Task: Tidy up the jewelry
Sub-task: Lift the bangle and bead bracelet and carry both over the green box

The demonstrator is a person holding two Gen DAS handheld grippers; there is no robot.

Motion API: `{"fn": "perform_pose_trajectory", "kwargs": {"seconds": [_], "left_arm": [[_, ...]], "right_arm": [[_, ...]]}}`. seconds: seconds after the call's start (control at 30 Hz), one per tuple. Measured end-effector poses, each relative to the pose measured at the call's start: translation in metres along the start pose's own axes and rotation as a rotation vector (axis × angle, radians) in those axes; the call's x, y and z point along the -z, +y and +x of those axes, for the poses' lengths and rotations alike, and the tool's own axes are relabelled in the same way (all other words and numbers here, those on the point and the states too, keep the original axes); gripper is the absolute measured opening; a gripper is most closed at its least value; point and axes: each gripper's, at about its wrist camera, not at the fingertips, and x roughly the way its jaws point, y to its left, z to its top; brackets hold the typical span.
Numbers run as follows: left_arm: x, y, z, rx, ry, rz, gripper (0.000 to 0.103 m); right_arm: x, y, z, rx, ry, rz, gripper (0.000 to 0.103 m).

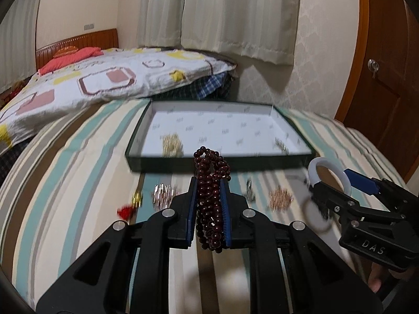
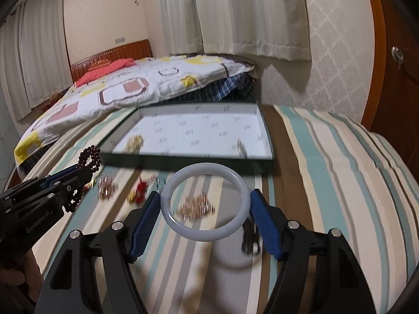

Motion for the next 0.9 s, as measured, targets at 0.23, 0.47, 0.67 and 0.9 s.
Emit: {"fn": "perform_pose_trajectory", "kwargs": {"seconds": [0.23,0.47,0.67,0.9], "left_arm": [[-0.031,-0.001,0.012,0.003,-0.053,0.007,0.016],[-0.054,0.001,0.033,-0.006,-0.075,0.002,0.016],[-0.072,0.0,0.059,-0.008,-0.083,0.01,0.016],[-0.075,0.001,0.102,-0.023,-0.026,0.012,0.016]], "right_arm": [[-0.03,-0.001,0.011,0.009,-0.05,-0.007,0.068],[-0.052,-0.003,0.032,0.015,-0.068,-0.015,0.068],[-0.064,-0.003,0.054,0.015,-0.063,-0.024,0.068],[-0.069,-0.006,0.086,0.014,-0.022,-0.018,0.068]]}}
